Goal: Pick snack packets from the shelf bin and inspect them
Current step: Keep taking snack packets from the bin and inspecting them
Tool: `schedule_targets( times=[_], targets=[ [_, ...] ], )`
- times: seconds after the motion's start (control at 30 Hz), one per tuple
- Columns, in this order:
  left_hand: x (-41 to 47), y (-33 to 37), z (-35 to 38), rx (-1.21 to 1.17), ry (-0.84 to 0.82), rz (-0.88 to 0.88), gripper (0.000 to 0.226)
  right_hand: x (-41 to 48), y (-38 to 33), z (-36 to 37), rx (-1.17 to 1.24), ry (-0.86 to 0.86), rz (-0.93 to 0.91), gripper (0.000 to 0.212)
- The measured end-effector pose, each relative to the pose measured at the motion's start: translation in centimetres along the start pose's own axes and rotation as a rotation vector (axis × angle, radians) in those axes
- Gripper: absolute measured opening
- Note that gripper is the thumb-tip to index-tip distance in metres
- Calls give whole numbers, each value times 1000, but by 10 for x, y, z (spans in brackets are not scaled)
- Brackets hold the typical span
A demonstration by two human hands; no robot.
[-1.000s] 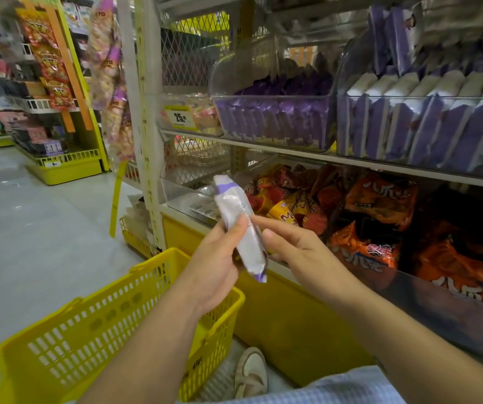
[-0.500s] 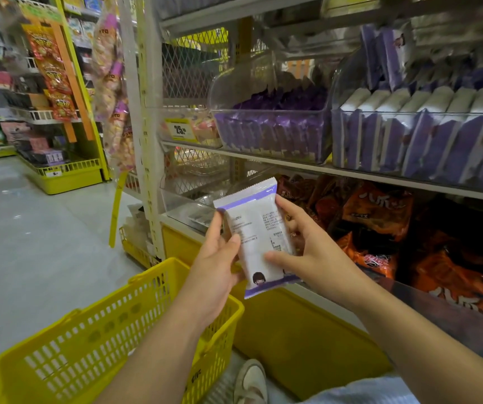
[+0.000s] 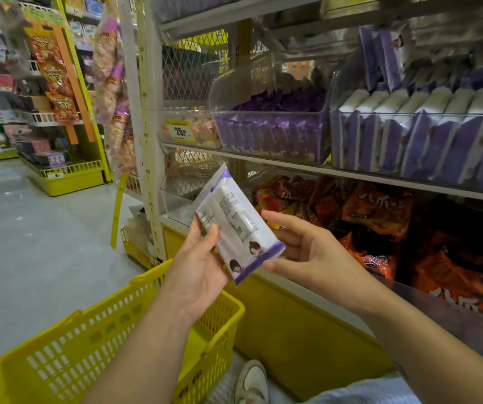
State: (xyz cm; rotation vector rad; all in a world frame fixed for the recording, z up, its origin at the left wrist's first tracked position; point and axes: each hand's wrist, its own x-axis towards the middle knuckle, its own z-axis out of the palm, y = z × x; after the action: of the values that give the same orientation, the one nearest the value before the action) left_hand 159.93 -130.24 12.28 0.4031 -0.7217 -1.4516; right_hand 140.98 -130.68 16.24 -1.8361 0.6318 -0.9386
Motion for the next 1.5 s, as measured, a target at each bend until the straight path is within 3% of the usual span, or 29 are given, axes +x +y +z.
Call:
schedule_targets(
  times=[0.2, 0.43, 0.63, 0.8, 0.9, 1.07, 1.2, 1.37, 1.5],
  targets=[
    [-2, 2, -1, 83, 78, -8, 49, 4, 10, -1, 198, 67, 74, 53],
    [-3, 3, 3, 99, 45, -31, 64, 8, 22, -3, 367, 123, 128, 36],
    [-2, 5, 7, 192, 100, 69, 39, 8, 21, -11, 436, 15, 199, 46],
    [-3, 2, 10, 412, 65, 107, 47, 17, 12, -12, 468, 36, 229, 36],
    [-4, -2, 10, 617, 84, 176, 39, 20, 10, -9, 374, 110, 208, 32],
    [-8, -7, 13, 1100, 104, 192, 59, 20, 13, 4, 241, 189, 128, 33],
    [-11, -8, 17, 1139, 54, 142, 69, 20, 13, 10, 64, 240, 95, 23],
    [-9, -11, 12, 1091, 65, 166, 72, 17, 13, 14, -135, 225, 59, 27],
    [-11, -6, 13, 1077, 146, 209, 53, 15, 9, 15, -125, 182, 71, 32]
  ],
)
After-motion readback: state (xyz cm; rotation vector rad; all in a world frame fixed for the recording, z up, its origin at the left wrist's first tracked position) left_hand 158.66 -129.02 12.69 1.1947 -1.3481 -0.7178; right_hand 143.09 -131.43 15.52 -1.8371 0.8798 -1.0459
